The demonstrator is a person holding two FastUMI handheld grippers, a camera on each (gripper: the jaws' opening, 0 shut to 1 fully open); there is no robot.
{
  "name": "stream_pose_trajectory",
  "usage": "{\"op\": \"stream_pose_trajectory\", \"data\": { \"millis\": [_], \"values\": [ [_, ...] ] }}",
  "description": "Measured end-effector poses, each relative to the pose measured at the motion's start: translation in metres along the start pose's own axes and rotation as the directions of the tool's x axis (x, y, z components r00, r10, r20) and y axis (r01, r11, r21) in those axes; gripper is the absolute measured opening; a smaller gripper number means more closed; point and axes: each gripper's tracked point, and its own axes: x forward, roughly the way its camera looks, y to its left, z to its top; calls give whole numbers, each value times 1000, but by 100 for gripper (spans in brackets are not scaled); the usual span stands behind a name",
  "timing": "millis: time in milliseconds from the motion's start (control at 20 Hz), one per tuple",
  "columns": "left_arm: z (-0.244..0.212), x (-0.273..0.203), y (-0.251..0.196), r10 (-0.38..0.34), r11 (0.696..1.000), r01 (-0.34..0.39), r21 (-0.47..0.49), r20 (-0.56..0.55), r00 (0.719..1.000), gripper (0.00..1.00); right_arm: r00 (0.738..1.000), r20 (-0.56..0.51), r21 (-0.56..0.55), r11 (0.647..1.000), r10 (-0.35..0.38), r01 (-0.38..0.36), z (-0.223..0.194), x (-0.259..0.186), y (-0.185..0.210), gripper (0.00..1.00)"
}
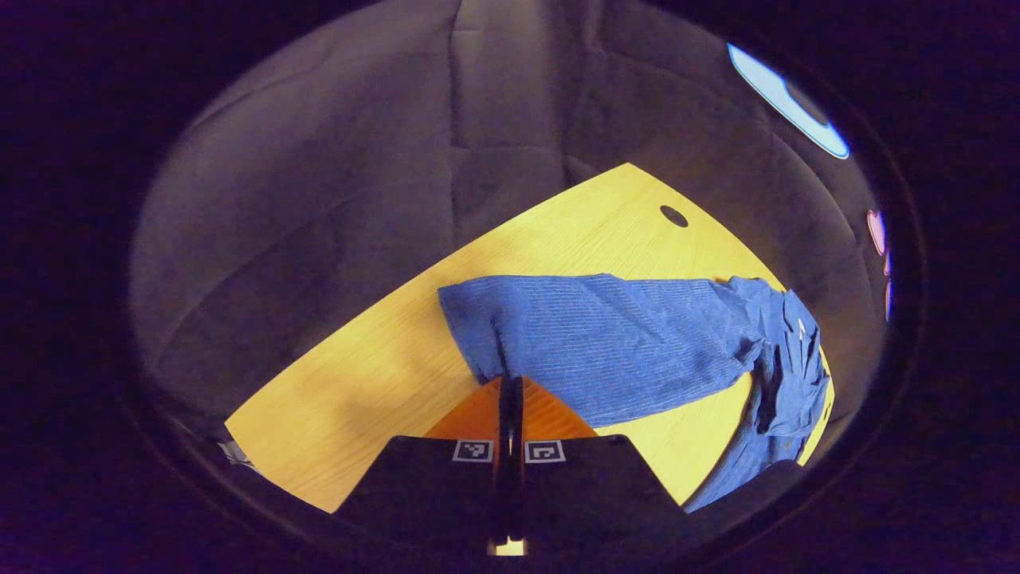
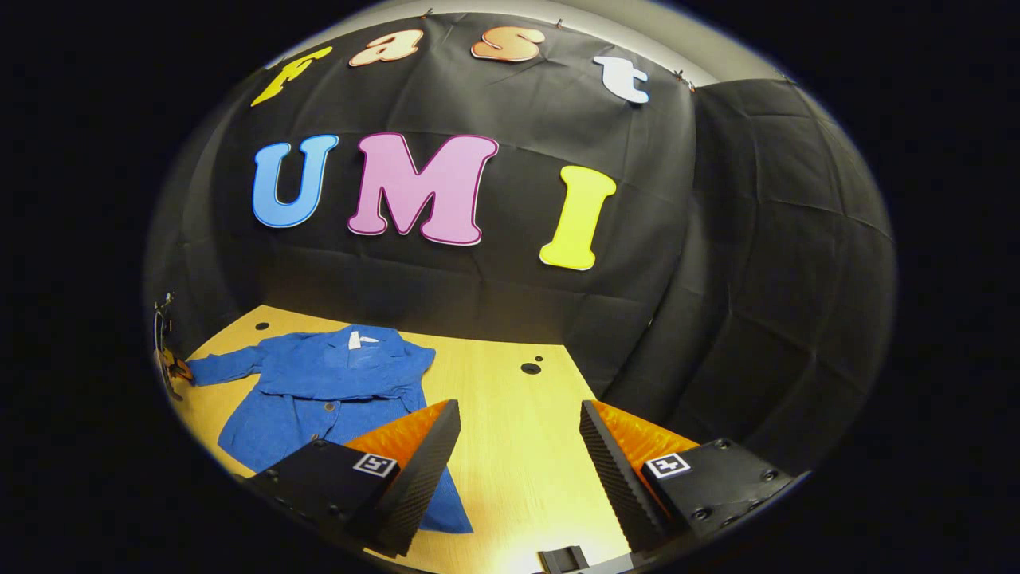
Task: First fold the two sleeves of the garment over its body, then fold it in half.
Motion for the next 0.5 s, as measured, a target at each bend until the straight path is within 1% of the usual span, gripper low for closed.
{"op": "stream_pose_trajectory", "data": {
  "millis": [50,150,200,300,350,450,500],
  "values": [
    [7,-8,-6,-10,1000,10,14,27,1000,0,1000,0,5,1000,9,-9,1,5,-1,96],
    [24,-29,-36,-66,996,58,75,107,992,0,1000,11,11,1000,27,-27,2,13,-4,96],
    [30,-40,-61,-115,990,101,101,141,983,0,999,18,10,999,41,-41,3,18,-3,96],
    [30,-65,-123,-218,969,192,154,177,960,0,997,4,8,997,74,-74,-6,27,0,96],
    [28,-76,-151,-268,954,232,191,191,944,0,997,-3,9,997,81,-81,-10,33,0,96],
    [20,-100,-212,-336,917,262,301,230,913,0,995,-10,37,995,96,-96,-15,43,1,96],
    [6,-108,-249,-397,879,295,375,230,888,0,994,-18,57,993,104,-103,-18,46,2,96]
  ]
}}
